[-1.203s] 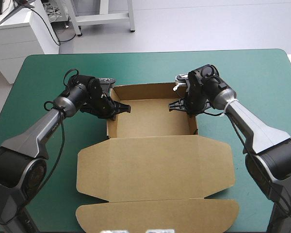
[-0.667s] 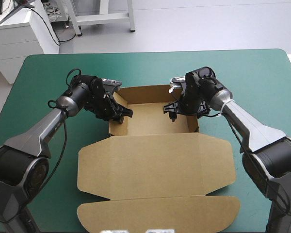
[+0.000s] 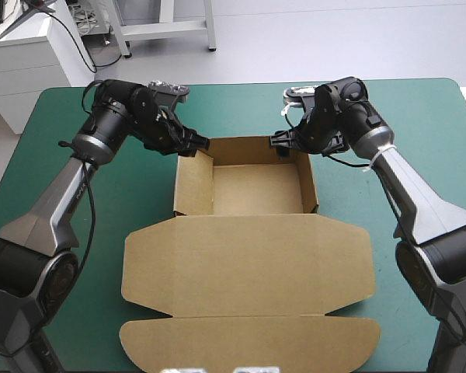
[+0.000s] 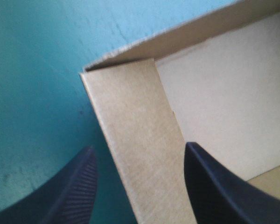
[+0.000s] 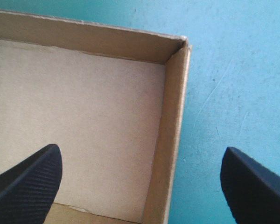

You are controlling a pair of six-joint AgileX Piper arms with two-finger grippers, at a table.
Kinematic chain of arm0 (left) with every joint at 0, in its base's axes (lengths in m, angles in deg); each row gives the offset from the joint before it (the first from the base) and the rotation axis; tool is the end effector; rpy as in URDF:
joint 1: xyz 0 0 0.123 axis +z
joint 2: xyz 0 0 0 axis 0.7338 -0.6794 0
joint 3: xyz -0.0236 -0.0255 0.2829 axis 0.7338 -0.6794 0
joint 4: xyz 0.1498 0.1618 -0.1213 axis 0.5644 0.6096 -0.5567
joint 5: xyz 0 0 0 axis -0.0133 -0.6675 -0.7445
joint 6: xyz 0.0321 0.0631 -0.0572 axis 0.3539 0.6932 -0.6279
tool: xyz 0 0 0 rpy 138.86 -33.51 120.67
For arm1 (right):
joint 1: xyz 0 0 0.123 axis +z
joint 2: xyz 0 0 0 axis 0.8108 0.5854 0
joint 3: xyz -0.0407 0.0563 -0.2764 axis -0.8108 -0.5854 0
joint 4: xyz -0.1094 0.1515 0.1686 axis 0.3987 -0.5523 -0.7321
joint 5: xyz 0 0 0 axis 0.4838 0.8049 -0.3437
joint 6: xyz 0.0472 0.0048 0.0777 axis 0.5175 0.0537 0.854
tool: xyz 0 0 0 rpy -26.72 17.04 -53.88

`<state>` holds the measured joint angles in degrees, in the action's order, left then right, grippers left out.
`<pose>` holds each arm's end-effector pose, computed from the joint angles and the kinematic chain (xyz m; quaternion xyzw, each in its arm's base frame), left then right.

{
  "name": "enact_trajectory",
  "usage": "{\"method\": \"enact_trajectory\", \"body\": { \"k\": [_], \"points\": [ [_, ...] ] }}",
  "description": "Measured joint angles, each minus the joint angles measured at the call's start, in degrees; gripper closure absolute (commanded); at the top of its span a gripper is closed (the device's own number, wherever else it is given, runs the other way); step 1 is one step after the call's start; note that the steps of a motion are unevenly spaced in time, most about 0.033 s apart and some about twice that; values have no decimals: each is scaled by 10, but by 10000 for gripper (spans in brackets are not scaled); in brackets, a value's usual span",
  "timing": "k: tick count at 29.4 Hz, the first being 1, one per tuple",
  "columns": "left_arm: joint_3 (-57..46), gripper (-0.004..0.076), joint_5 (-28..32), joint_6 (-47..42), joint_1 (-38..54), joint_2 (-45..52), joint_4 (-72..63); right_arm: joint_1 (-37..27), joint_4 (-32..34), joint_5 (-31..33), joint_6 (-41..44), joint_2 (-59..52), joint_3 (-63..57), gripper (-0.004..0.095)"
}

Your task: Fold the box

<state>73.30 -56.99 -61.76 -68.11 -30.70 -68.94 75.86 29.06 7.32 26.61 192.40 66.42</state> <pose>0.3725 -0.1508 0.3640 0.1747 0.9531 -0.0885 0.2308 0.3837 0.1545 0.3485 -0.0791 0.9705 0.0766 0.2143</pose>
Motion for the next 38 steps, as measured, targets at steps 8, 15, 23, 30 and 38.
{"method": "enact_trajectory", "body": {
  "k": [8,15,23,30,38],
  "points": [
    [65,730,-8,1,0,41,-4,0,-10,6,-10,-98,-10,63],
    [-4,732,-8,23,0,145,-2,0,-2,8,-19,-200,-128,63],
    [-191,732,-8,26,0,284,-2,0,2,-7,-26,-218,-153,60],
    [-366,732,-2,26,0,414,-14,0,2,-36,-27,-174,-153,61],
    [-528,732,42,28,0,578,-21,0,-8,-69,-27,-92,-153,56]
  ]
}}
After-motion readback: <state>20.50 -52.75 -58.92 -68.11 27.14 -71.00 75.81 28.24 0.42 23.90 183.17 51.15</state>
